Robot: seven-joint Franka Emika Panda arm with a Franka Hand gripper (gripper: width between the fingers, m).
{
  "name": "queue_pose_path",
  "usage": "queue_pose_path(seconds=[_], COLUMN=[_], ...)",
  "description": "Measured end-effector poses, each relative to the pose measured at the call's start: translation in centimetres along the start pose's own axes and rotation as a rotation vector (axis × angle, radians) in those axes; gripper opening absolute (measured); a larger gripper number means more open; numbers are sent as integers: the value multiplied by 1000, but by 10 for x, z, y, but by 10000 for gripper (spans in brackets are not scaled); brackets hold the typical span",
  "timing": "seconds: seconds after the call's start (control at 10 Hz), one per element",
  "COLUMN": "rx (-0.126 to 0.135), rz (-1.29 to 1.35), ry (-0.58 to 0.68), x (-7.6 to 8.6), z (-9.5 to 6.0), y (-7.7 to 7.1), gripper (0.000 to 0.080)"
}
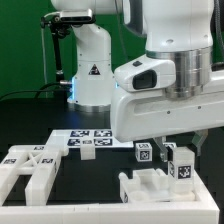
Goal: Assemble chair
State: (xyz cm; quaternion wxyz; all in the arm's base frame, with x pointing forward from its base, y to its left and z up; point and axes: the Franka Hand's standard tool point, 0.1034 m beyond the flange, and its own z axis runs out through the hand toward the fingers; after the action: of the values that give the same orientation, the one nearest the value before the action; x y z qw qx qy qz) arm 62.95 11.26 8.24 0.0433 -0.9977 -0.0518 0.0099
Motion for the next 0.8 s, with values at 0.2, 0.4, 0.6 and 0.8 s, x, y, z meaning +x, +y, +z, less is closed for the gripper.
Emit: queue_pose_path(seconds=[0.2, 0.4, 0.6, 0.8], rx=[13, 18, 29, 40], rz=[217, 396, 619, 899], ry=[3, 2, 17, 11], x=[0, 0, 1, 1], z=[0, 1, 2, 2], y=[-2, -2, -5, -10], gripper=[285, 285, 285, 285])
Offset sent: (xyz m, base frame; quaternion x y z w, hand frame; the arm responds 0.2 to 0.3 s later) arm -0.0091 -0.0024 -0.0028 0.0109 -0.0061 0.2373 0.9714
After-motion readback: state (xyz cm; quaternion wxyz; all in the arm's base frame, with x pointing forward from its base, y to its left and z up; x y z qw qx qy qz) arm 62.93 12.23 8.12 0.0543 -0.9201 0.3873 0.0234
